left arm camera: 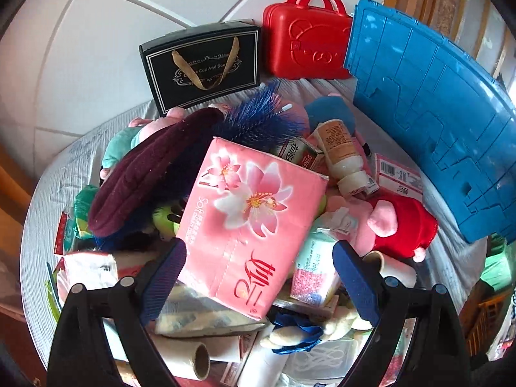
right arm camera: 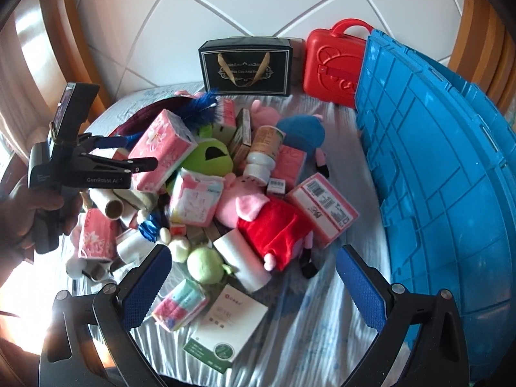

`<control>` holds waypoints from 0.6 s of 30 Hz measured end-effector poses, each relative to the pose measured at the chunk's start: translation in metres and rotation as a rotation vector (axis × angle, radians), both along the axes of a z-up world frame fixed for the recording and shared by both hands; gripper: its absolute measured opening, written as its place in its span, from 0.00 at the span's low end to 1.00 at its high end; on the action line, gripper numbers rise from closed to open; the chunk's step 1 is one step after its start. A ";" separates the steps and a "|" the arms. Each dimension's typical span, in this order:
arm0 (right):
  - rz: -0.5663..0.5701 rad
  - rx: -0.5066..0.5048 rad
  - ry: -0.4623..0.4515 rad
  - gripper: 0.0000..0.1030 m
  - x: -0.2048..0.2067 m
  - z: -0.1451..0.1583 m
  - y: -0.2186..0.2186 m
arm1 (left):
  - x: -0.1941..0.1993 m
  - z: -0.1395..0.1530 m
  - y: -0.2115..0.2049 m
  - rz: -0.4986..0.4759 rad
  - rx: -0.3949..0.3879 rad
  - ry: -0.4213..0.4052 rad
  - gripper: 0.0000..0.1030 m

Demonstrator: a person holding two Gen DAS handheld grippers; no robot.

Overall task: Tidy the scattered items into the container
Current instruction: 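Grasp the pink flower tissue pack with the left tool while the right tool grasps the pink-white Kotex bag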

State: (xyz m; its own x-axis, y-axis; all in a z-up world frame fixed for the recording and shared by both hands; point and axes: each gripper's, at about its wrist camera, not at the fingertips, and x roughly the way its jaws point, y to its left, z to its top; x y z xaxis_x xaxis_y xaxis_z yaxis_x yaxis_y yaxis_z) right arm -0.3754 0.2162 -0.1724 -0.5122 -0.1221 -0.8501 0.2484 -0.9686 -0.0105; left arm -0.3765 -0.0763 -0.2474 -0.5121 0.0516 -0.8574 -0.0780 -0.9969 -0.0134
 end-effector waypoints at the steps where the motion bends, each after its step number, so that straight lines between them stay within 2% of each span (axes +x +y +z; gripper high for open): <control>1: -0.003 0.002 -0.005 1.00 -0.001 -0.003 0.000 | -0.005 -0.005 -0.002 -0.007 0.009 -0.012 0.90; 7: -0.009 0.007 -0.033 1.00 -0.004 -0.023 -0.002 | -0.024 -0.022 -0.016 0.022 0.052 -0.053 0.90; 12: 0.026 0.024 -0.067 1.00 -0.007 -0.055 -0.010 | -0.030 -0.028 -0.021 0.051 0.086 -0.060 0.92; 18: 0.083 0.030 -0.119 1.00 -0.004 -0.092 -0.023 | -0.038 -0.039 -0.012 0.078 0.028 -0.086 0.95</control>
State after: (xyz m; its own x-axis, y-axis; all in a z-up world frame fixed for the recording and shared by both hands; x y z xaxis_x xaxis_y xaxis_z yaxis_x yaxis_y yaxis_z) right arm -0.3789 0.1935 -0.2644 -0.3971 -0.1340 -0.9080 0.3290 -0.9443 -0.0045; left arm -0.4140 -0.0884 -0.2862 -0.4400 0.0393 -0.8971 0.0022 -0.9990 -0.0448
